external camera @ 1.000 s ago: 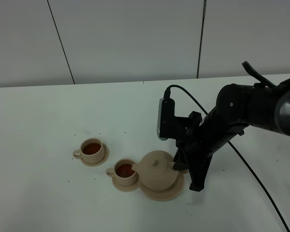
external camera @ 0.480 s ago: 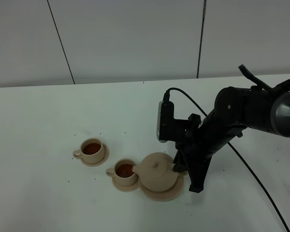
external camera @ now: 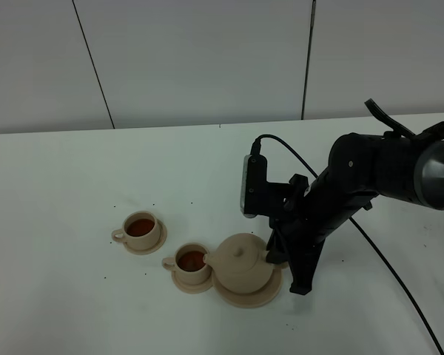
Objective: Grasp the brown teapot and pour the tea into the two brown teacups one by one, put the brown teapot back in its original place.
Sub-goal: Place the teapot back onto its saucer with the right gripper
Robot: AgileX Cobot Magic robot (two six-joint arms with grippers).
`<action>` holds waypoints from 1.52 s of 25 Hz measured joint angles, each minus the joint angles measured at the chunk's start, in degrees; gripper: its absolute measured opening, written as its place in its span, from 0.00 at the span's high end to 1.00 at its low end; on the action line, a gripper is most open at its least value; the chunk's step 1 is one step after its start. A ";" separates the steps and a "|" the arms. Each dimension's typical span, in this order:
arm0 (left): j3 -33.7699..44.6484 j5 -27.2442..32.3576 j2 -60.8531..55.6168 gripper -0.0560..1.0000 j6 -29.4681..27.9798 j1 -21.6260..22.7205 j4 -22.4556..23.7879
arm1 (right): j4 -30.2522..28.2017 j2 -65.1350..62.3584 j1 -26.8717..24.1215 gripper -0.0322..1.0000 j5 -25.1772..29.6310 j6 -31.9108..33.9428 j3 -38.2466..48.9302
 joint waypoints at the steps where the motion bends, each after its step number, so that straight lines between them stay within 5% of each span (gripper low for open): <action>1: 0.00 0.00 0.00 0.72 0.00 0.00 0.00 | 0.00 0.00 -0.14 0.87 0.00 0.05 0.00; 38: 0.00 0.00 0.00 0.72 0.00 0.00 0.00 | 2.73 0.00 -1.69 0.87 1.78 -0.58 0.00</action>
